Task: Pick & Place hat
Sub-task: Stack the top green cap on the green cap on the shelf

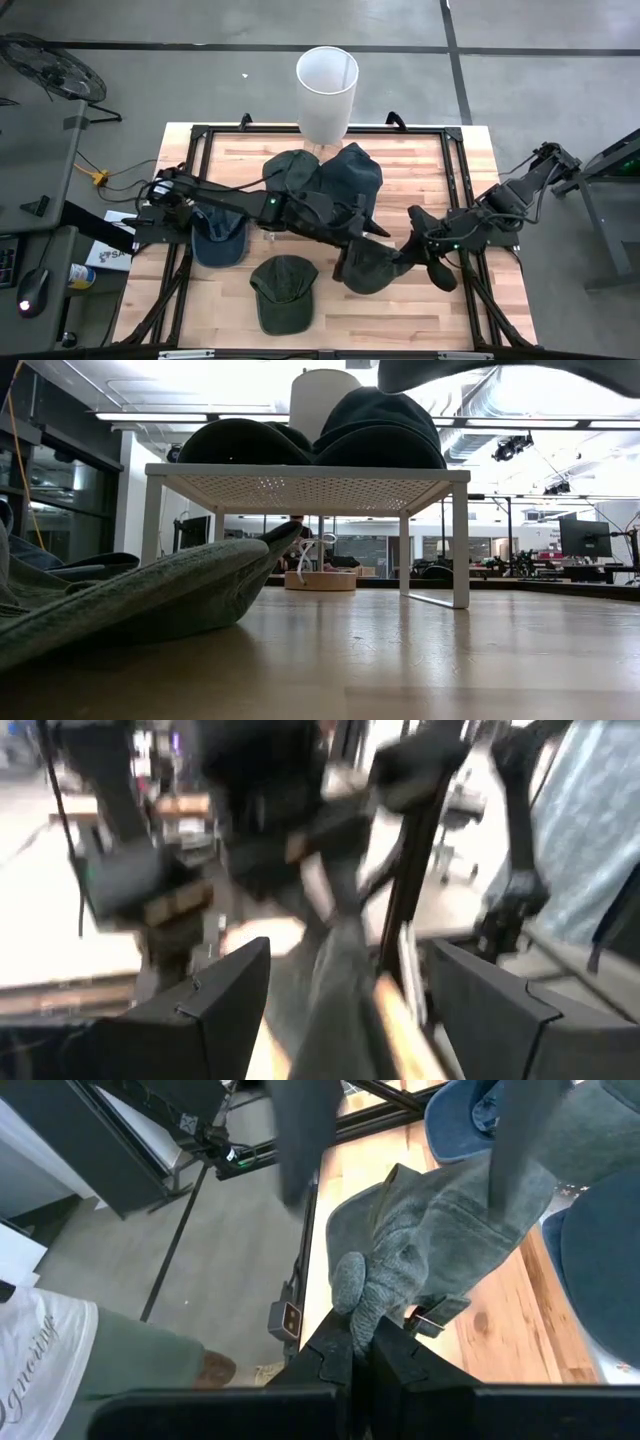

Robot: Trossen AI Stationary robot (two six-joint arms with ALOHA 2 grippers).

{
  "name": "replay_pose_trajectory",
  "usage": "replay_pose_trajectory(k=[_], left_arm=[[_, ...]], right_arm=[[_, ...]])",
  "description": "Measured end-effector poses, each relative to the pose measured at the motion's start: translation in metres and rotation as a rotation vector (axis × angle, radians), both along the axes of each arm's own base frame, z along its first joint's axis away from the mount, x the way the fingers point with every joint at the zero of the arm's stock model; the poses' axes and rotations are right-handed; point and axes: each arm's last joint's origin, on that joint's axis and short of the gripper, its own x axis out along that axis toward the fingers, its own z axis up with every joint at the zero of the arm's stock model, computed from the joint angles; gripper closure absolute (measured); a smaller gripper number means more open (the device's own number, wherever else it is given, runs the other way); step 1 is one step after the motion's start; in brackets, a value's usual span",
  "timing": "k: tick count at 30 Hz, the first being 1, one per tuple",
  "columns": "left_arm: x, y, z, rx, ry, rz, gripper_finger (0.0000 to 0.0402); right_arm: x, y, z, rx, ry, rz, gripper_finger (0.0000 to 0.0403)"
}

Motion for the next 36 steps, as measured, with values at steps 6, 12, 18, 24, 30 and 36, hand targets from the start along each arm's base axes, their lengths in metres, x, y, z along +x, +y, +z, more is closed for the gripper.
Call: replay_pose_trajectory(k=[6, 12, 18, 24, 30, 36], left_arm=[[0.008, -0.002, -0.01, -0.011, 0.002, -0.025, 0.0138], [0.014, -0.002, -0.018, -0.018, 0.019, -0.014, 0.0138], [0.013, -0.002, -0.015, -0.027, 0.009, -0.031, 0.0175], [0.013, -0.002, -0.014, -0.033, 0.007, -0.028, 0.023], [0.013, -0.002, -0.014, -0.057, 0.009, -0.024, 0.0271], [0.013, -0.002, -0.014, -0.084, 0.013, -0.018, 0.0296]], right_arm=[[0.002, -0.003, 0.0, 0.003, 0.002, -0.014, 0.0403], [0.002, -0.004, 0.0, 0.005, 0.005, -0.018, 0.0403], [0.002, -0.004, -0.001, 0.004, 0.011, -0.022, 0.0403], [0.002, -0.004, -0.001, 0.002, 0.01, -0.025, 0.0403], [0.002, -0.004, -0.001, 0.002, 0.009, -0.028, 0.0403], [0.002, -0.004, -0.001, 0.001, 0.008, -0.03, 0.0403]])
